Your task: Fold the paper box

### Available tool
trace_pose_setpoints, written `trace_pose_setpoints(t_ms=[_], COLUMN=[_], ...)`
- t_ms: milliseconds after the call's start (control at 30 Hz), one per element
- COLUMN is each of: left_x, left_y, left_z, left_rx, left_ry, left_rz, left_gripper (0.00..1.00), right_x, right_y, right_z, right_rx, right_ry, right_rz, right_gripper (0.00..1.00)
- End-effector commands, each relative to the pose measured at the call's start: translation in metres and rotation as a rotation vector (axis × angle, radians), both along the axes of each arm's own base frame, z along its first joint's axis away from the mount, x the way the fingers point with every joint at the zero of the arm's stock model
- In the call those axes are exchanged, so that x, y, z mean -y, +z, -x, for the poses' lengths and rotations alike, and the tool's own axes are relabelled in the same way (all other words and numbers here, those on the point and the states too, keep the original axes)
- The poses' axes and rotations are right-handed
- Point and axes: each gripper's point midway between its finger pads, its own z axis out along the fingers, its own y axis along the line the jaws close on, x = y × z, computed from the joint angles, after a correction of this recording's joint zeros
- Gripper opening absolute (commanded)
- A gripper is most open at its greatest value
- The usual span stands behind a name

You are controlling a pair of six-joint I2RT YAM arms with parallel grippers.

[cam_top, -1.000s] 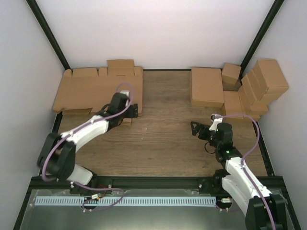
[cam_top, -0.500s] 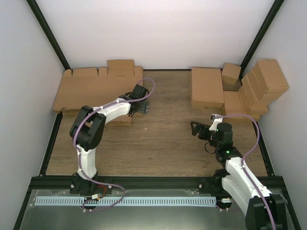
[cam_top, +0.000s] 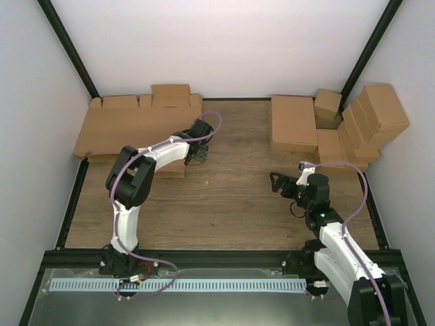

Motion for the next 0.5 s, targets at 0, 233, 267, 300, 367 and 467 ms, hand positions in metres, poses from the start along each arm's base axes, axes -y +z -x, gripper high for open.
trace_pose_setpoints(t_ms=[0,233,267,300,367,467], left_x=[-0.014,-0.018,-0.020,-0.021,-0.023,-0.027], left_y=[0.015,0.037,0.038,0.039,0.041,0.044], left_z=[-0.003,-0.003,-0.004,-0.004,-0.005,-0.005], left_rx=[0.020,0.065,0.068,0.071,0.077,0.084], left_ry=[0.049,0.058,0.061,0.063,0.067,0.074], left_rz=[-0.049,-0.047,-0.056,-0.062,-0.076,-0.094], left_gripper=[0.68,0.41,0.37,0.33,0.27,0.22], right_x=[-0.003,-0.003,-0.003,-0.003,-0.003,-0.003], right_y=[0.011,0.011,0.011,0.011,0.011,0.012], right_z=[-0.004,-0.004,-0.004,-0.004,-0.004,-0.004], right_rx=[0.035,0.034,0.033,0.033,0.033,0.036], right_ry=[0.006,0.007,0.007,0.008,0.009,0.010], right_rz=[0.002,0.001,0.001,0.001,0.001,0.001], right_gripper=[1.00,1.00,1.00,1.00,1.00,1.00])
